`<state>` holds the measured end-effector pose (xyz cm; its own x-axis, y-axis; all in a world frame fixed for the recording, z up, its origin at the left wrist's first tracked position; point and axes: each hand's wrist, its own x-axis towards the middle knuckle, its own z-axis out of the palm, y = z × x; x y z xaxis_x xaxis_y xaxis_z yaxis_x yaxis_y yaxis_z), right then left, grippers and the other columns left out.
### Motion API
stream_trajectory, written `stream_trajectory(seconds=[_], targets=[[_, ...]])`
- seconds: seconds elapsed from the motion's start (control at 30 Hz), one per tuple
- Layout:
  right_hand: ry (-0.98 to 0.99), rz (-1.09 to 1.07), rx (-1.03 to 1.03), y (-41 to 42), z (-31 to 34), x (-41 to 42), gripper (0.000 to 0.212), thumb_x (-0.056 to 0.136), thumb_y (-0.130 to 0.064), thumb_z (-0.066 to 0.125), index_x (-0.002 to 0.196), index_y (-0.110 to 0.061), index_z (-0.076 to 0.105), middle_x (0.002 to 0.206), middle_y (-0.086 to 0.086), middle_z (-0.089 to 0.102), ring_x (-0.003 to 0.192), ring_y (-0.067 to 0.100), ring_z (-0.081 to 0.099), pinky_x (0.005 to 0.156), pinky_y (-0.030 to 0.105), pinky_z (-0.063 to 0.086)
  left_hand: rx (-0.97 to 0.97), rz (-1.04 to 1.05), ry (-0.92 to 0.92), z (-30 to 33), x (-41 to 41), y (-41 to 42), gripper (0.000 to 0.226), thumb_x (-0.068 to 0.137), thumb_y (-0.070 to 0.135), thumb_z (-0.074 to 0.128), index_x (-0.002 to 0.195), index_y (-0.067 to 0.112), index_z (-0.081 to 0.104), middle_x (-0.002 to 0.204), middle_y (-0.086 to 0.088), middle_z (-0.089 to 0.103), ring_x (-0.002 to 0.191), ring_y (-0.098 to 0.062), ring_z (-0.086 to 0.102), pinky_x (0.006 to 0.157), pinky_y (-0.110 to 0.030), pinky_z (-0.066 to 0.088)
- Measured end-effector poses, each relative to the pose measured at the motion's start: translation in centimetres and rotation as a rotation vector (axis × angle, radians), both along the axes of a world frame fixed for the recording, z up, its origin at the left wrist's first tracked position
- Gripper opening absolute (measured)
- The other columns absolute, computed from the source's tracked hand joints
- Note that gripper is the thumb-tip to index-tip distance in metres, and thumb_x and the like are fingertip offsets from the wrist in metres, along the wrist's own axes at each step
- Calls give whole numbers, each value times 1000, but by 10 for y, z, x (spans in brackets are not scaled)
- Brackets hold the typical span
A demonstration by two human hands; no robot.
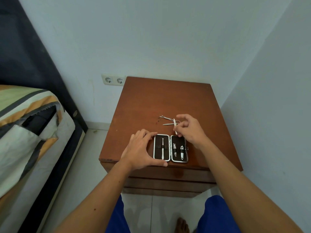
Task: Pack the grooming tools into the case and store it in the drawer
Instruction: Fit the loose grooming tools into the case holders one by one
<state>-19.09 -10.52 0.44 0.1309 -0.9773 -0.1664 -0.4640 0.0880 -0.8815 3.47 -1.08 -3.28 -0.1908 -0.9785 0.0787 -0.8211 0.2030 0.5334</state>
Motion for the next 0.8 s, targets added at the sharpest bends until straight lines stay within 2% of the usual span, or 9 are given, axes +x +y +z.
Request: stream_trajectory(seconds=[0.07,0.2,0.27,0.37,0.43,0.5,0.6,0.7,0.8], targets=[[-30,79,-17,5,-4,-1,48,92,-3,73,135,-20,60,80,2,77,64,17,70,83,40,61,0,5,3,-1,0,0,127,48,101,70,152,33,46,121,18,43,113,-5,41,106,-32,37],[-84,117,-17,12,-7,3,40,90,-5,77,124,-24,64,82,2,76,71,27,77,88,51,62,-5,9,2,-1,0,0,128,47,103,67,152,32,47,120,19,43,113,-6,43,106,-33,38],[-90,144,-26,15,-6,7,39,89,-5,78,120,-24,65,83,3,76,73,32,78,85,54,63,-7,7,2,-1,0,0,128,47,102,68,152,32,47,120,18,43,113,-6,42,106,-33,38],[-5,175,-131,19,-4,11,35,88,-11,80,115,-29,66,83,2,77,71,22,76,80,44,64,-8,4,4,-1,0,0,127,48,101,69,152,32,47,121,18,44,113,-5,42,107,-33,37],[84,195,-201,19,-5,11,33,87,-18,82,112,-33,67,81,-4,78,68,10,68,75,32,59,-8,5,6,-1,0,0,127,48,101,69,152,31,47,120,18,44,113,-5,42,107,-33,37],[101,216,-208,19,-8,10,32,86,-18,82,111,-33,68,79,-6,78,64,5,60,69,24,51,-17,4,5,-1,0,0,126,48,100,70,151,31,48,119,18,44,112,-5,42,107,-33,37],[115,253,-230,19,-14,7,37,84,-17,84,114,-32,70,82,-6,75,63,5,54,67,20,47,-17,5,7,-1,0,0,125,48,99,71,151,31,48,118,18,43,111,-4,41,106,-32,37],[229,292,-273,19,-14,4,45,81,-22,88,122,-31,70,96,-8,63,72,7,52,72,18,45,-11,5,4,-1,0,-1,126,48,102,69,151,33,48,120,18,44,113,-5,42,106,-34,39],[298,288,-284,18,-12,3,46,79,-26,89,121,-26,70,98,-7,61,74,5,52,70,17,42,-2,7,2,-2,0,-1,126,48,103,67,152,34,47,121,19,44,113,-5,42,106,-33,39]])
